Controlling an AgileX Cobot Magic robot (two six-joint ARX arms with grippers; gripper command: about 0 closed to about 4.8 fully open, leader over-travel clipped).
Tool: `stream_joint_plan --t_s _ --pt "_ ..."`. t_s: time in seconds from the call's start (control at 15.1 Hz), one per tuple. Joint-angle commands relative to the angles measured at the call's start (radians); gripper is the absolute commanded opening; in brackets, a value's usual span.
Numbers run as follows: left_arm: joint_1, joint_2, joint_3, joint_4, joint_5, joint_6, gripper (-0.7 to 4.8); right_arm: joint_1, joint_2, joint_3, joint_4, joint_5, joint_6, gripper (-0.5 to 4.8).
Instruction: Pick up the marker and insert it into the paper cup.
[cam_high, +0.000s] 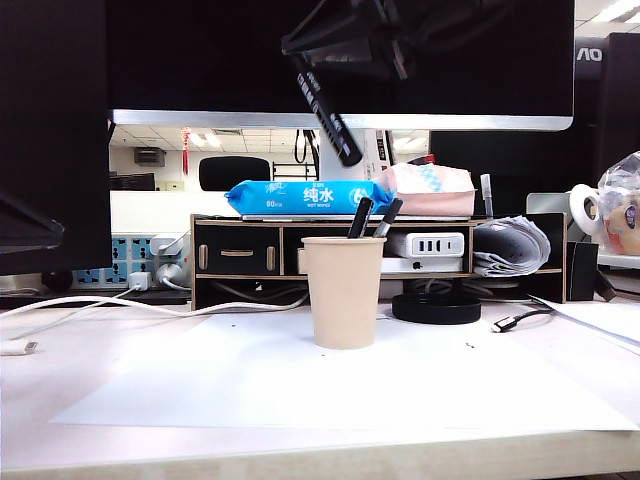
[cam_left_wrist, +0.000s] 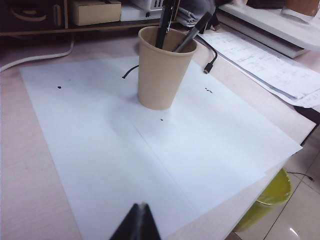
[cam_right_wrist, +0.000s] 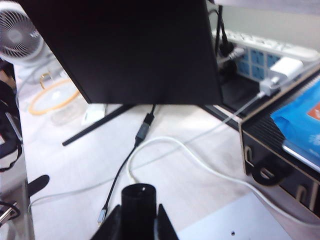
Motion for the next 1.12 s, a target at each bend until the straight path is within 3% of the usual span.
stream_joint_plan --t_s 0.07,0.53,0.92,1.12 --pt "0.002 0.000 0.002 0.005 0.003 0.002 -0.05 0.000 -0.010 -0.036 0.126 0.022 0.023 0.73" --pt "0.002 0.000 0.002 0.006 0.004 -0.004 -0.05 -0.016 0.019 -0.065 0.300 0.077 0.024 0.77" --pt "0.002 0.000 0.002 0.006 0.005 -0.008 -0.05 -0.051 0.029 -0.254 0.593 0.109 0.089 0.76" --pt "0.002 0.000 0.002 0.007 0.005 -0.008 -0.05 -0.052 0.042 -0.294 0.663 0.142 0.114 0.76"
